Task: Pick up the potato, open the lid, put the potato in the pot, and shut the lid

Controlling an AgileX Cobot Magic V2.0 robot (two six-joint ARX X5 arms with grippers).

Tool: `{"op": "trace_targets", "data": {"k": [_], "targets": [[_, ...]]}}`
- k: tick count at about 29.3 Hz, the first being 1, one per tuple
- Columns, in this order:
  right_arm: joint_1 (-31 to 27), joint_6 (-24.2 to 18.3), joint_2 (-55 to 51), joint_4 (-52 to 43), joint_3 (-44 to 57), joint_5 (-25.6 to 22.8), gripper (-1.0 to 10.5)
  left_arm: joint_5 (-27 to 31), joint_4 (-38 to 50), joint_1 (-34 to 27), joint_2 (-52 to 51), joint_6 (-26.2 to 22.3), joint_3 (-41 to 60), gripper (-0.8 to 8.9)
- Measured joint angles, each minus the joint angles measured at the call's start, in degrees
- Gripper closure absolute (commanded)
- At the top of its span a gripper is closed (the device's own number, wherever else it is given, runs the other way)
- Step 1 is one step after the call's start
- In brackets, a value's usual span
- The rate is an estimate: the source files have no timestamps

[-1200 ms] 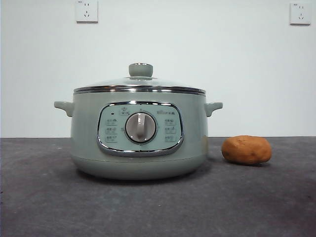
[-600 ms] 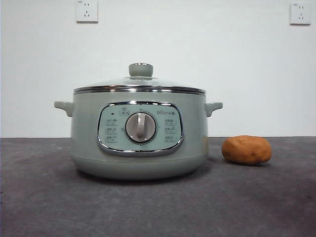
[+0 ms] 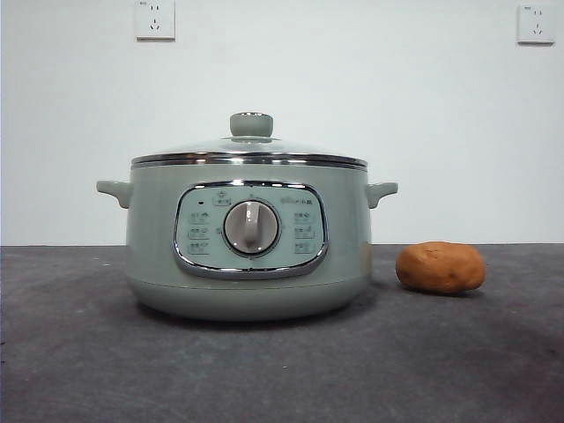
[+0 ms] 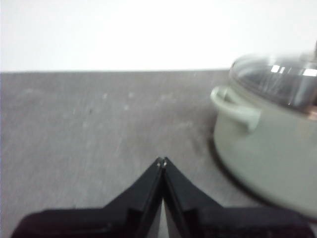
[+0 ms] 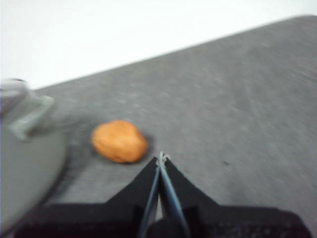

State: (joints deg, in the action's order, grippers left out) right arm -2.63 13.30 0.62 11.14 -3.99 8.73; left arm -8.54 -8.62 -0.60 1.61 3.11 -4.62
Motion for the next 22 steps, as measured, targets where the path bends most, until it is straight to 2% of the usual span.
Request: {"op": "trace_targets", "data": {"k": [9, 13, 16, 18, 21, 22], "targets": [[0.0, 0.9, 2.9, 1.2, -6.4, 10.9, 9.5, -11.7, 0.2, 0.0, 6.1, 2.5, -4.9, 8.15], [0.0, 1.1, 6.0, 3.7, -10.8, 12.6, 9.4, -18.1, 0.2, 0.0, 10.4, 3.0, -7.5, 8.13], [0.0, 1.2, 8.7, 5.8, -14.1, 12.8, 9.3, -20.2, 0.2, 0.0, 13.8, 3.0, -9.6, 8.04], [0.0, 1.2, 11.1, 7.4, -16.5, 12.8, 9.3, -20.4, 0.0, 0.0, 16.2, 3.0, -11.0, 7.12], [0.0, 1.3, 14.9, 10.6, -20.1, 12.8, 9.3, -20.4, -1.2, 0.0, 20.0, 3.0, -13.6, 4.73], [0.0, 1.3, 16.3, 12.1, -21.3, 12.8, 8.8, -20.4, -1.2, 0.0, 21.3, 3.0, -14.4, 4.11]]}}
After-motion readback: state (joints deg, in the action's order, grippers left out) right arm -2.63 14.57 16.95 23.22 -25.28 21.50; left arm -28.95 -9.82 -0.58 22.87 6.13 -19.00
